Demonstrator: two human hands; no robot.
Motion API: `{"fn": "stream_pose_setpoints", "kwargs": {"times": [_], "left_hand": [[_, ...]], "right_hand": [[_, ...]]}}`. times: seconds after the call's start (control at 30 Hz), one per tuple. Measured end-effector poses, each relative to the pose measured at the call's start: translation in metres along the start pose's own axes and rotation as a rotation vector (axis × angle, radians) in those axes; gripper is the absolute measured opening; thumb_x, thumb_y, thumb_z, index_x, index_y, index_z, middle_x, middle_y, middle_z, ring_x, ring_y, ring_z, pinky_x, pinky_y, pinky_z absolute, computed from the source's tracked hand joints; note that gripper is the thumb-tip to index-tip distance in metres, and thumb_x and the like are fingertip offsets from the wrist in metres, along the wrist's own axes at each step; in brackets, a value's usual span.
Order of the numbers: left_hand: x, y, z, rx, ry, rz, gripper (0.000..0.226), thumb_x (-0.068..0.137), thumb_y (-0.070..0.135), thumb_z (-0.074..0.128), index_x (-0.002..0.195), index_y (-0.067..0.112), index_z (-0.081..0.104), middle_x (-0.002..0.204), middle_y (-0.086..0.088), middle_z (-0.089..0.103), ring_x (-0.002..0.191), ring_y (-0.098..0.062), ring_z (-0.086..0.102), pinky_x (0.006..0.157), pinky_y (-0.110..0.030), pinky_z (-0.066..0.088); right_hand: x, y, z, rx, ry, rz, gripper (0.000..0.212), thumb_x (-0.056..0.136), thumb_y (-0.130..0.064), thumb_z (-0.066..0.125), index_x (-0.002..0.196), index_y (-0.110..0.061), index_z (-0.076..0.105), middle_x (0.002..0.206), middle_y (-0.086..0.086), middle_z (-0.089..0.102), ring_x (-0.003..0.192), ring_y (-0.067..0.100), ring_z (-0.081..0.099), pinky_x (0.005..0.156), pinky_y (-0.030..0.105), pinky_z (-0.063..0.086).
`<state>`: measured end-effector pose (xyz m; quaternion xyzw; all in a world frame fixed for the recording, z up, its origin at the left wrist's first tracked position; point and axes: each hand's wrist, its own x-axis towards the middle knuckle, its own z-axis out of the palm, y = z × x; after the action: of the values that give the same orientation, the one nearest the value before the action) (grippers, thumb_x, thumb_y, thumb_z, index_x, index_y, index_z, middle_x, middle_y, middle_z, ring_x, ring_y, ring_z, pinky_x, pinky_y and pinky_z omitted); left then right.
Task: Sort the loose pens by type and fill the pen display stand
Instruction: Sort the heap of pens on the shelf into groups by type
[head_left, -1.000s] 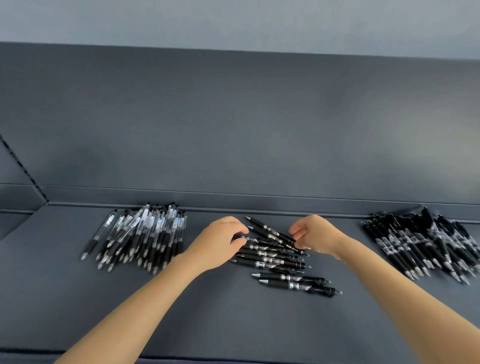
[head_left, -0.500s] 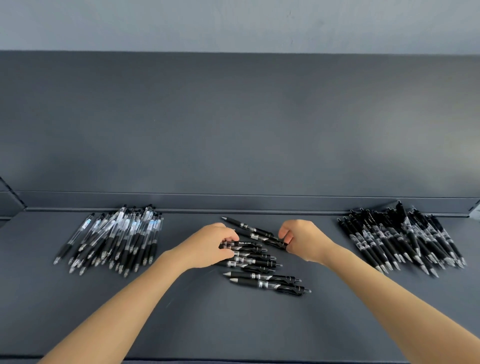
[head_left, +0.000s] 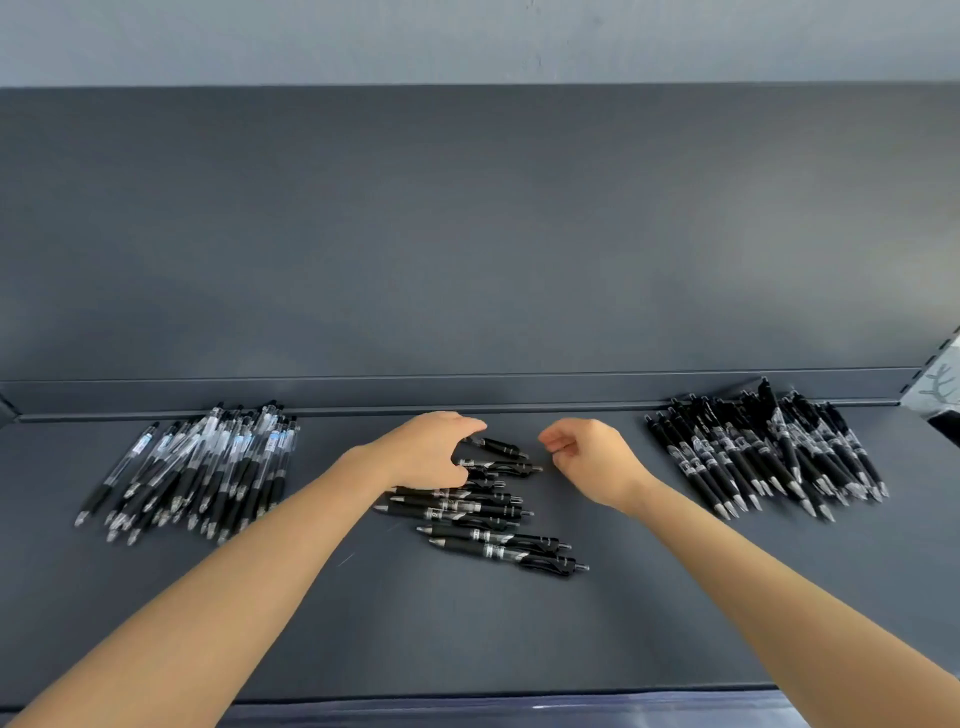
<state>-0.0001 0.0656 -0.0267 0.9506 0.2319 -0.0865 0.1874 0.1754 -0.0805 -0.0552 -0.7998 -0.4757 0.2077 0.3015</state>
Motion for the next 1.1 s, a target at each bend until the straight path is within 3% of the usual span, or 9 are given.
{"fn": "stream_pose_setpoints", "kwargs": {"times": [0.13,0.3,0.4,0.53,0.7,0.8,0.9,1.0,1.1], "left_hand": [[0.005,0.005,-0.008,0.076,-0.101,-0.025,0.065,0.081,0.017,0.061,0.142,0.024,0.039,0.131,0.003,0.040,0.105,-0.015,0.048,0.091,-0.031,0.045],[0.008,0.011,-0.012,0.197,-0.185,-0.074,0.055,0.078,0.016,0.065,0.129,0.019,0.045,0.110,0.002,0.042,0.094,-0.022,0.055,0.079,-0.039,0.050],[0.007,0.012,-0.007,0.235,-0.159,-0.083,0.048,0.081,0.015,0.063,0.125,0.014,0.045,0.112,-0.002,0.046,0.089,-0.020,0.047,0.069,-0.031,0.039],[0.003,0.004,-0.004,0.206,-0.114,-0.111,0.045,0.083,0.020,0.061,0.124,0.009,0.045,0.111,-0.006,0.050,0.094,-0.024,0.052,0.076,-0.035,0.043],[-0.004,-0.006,-0.002,0.137,-0.066,-0.173,0.045,0.080,0.026,0.062,0.118,0.006,0.049,0.104,-0.008,0.056,0.091,-0.024,0.054,0.076,-0.038,0.046],[-0.010,-0.010,-0.001,0.080,-0.071,-0.205,0.044,0.076,0.025,0.064,0.115,0.010,0.048,0.097,-0.005,0.057,0.080,-0.020,0.051,0.066,-0.034,0.042],[-0.014,-0.013,0.001,0.066,-0.058,-0.224,0.042,0.076,0.026,0.063,0.113,0.010,0.049,0.103,-0.005,0.057,0.092,-0.023,0.056,0.074,-0.038,0.047],[-0.018,-0.013,0.003,0.046,-0.025,-0.234,0.023,0.077,0.024,0.062,0.090,0.011,0.048,0.084,-0.002,0.053,0.069,-0.020,0.049,0.056,-0.034,0.037],[-0.023,-0.015,0.007,-0.031,0.014,-0.270,0.029,0.074,0.021,0.063,0.072,0.014,0.035,0.070,0.000,0.043,0.057,-0.016,0.032,0.050,-0.028,0.024]], "right_hand": [[-0.006,0.007,-0.007,0.344,0.068,0.153,0.024,0.093,-0.013,0.051,0.115,-0.012,0.062,0.094,0.001,0.065,0.081,0.018,0.065,0.070,0.027,0.055],[-0.015,0.008,-0.011,0.459,0.060,0.198,0.024,0.093,-0.013,0.052,0.116,-0.010,0.059,0.094,0.005,0.066,0.075,0.015,0.065,0.067,0.026,0.055],[-0.021,0.006,-0.010,0.362,0.023,0.179,0.025,0.092,-0.012,0.054,0.116,-0.010,0.060,0.092,0.006,0.066,0.075,0.014,0.065,0.068,0.027,0.055],[-0.037,-0.011,-0.013,0.108,-0.222,0.035,0.029,0.085,-0.021,0.066,0.114,-0.019,0.062,0.098,-0.001,0.066,0.077,0.009,0.061,0.078,0.028,0.053],[-0.058,-0.033,-0.003,-0.307,-0.524,-0.130,0.074,0.073,-0.035,0.075,0.138,-0.031,0.039,0.119,-0.003,0.046,0.107,0.017,0.051,0.093,0.035,0.049],[-0.057,-0.035,0.001,-0.418,-0.475,-0.176,0.073,0.079,-0.023,0.068,0.143,-0.028,0.032,0.120,0.002,0.044,0.109,0.021,0.046,0.088,0.035,0.049],[-0.051,-0.033,0.002,-0.536,-0.378,-0.199,0.062,0.083,-0.013,0.056,0.140,-0.025,0.036,0.116,0.006,0.045,0.111,0.028,0.042,0.086,0.037,0.046],[-0.044,-0.032,0.008,-0.695,-0.120,-0.175,0.037,0.089,-0.020,0.054,0.124,-0.013,0.047,0.114,0.009,0.045,0.104,0.030,0.043,0.078,0.034,0.041],[-0.042,-0.031,0.012,-0.547,0.001,-0.027,0.025,0.093,-0.026,0.055,0.106,-0.006,0.049,0.106,0.011,0.053,0.086,0.028,0.050,0.068,0.032,0.044]]}}
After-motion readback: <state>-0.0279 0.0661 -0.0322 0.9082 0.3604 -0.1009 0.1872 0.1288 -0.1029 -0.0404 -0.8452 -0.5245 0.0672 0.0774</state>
